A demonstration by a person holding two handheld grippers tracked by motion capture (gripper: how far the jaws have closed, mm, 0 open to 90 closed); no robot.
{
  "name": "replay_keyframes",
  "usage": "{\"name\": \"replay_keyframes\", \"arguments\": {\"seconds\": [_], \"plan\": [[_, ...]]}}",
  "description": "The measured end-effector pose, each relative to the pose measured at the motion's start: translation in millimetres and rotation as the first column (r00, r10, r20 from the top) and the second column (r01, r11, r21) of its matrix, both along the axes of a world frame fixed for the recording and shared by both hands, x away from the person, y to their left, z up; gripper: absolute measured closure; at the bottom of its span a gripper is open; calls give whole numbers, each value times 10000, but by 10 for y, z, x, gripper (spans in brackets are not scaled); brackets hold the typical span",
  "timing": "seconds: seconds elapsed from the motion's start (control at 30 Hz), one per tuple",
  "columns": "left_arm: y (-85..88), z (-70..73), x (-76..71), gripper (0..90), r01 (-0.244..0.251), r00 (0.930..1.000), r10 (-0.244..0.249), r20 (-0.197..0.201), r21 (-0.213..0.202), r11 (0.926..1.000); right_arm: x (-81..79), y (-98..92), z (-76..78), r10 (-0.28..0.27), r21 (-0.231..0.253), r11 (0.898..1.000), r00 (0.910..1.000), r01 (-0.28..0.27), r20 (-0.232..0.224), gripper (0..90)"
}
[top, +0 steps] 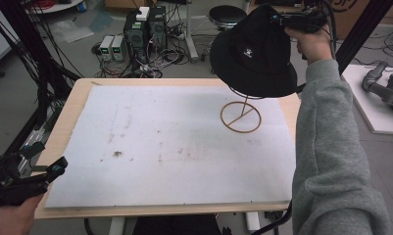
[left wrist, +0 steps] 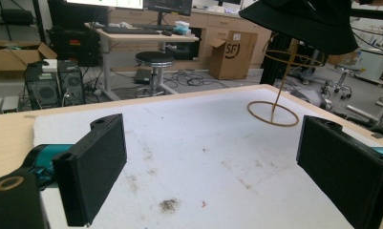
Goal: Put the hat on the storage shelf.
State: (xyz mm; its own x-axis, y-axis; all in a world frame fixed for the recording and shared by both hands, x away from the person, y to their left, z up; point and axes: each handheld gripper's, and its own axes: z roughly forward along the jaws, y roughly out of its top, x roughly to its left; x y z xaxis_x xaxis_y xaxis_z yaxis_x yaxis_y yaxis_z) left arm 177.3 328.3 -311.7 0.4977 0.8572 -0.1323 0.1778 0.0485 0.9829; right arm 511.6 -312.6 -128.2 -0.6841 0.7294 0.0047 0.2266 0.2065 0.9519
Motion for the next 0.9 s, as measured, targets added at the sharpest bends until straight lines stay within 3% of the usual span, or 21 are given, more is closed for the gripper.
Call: {"name": "replay_keyframes", "arguments": {"seconds": [0.27,0.63,0.9], "plan": [[-23,-4,-1,101,21,10000,-21,-24,53,10000,51,-41,-196,-571,87,9983,9976,574,-388,889],[-51,-25,27,101,73,9999,-71,-113,166,9998,128,14,-432,-589,-222,9981,9958,574,-699,888],[-64,-76,64,101,36,9995,-29,-309,220,9998,161,1,-635,-355,274,9989,9919,391,-1217,888]]}}
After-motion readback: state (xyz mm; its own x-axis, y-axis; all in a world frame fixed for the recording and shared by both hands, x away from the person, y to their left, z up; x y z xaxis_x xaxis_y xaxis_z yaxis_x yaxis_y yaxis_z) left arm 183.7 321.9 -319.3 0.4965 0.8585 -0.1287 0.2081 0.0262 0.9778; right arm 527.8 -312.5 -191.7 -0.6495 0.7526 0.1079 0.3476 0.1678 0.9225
